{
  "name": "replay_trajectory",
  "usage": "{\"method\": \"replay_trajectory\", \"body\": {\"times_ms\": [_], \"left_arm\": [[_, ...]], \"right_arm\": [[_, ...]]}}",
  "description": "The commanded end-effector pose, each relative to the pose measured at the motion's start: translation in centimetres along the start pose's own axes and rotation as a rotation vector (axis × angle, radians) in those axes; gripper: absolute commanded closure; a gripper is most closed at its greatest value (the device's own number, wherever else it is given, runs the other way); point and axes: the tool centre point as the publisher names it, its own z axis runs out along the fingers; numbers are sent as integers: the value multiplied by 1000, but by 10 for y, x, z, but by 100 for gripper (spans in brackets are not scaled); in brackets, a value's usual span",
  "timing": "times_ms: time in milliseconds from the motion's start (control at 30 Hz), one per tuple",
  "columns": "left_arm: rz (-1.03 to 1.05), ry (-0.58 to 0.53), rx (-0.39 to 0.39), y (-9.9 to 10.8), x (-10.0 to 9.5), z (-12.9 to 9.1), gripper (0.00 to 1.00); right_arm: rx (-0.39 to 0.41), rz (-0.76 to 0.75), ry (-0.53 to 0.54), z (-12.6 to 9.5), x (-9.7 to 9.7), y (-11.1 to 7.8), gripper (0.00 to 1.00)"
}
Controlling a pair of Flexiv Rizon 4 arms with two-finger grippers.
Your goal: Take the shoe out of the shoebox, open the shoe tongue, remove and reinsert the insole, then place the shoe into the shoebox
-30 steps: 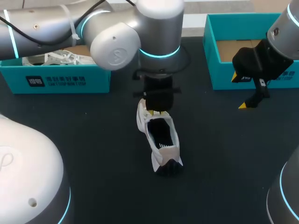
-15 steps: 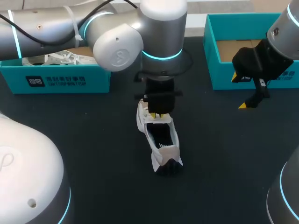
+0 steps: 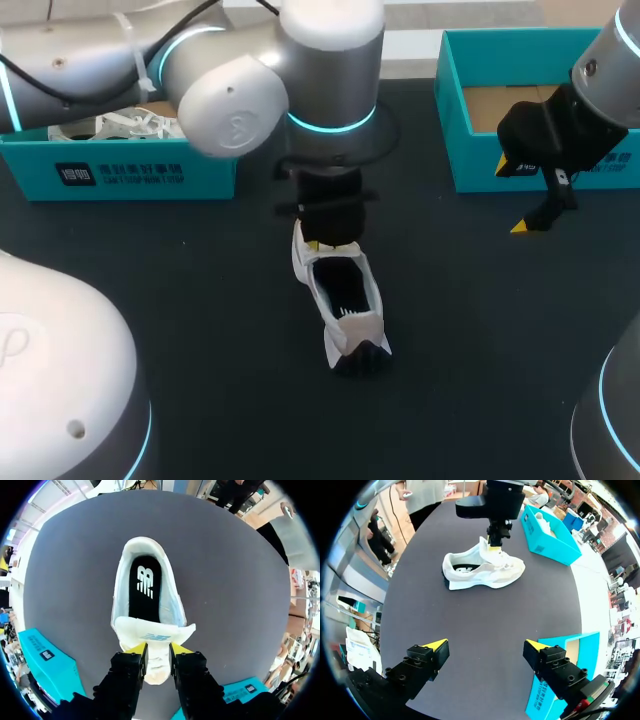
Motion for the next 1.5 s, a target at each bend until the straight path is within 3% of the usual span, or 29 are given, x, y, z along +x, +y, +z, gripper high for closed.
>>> {"method": "replay_trajectory", "body": {"times_ms": [33,267,900,1333,1500], "left_arm": [[-28,-53,-9,2,15,-1,72],[-91,-92,-28,18,21,-8,70],[-162,-163,-7,11,9,15,70],[-130,-198,34,11,-9,9,73],[-112,-202,63,27,-11,-8,73]], "right_arm": [[2,0,-1,1,0,0,0],[2,0,-1,1,0,0,0],[2,0,-1,1,0,0,0],[2,0,-1,1,0,0,0],[2,0,-1,1,0,0,0]]}}
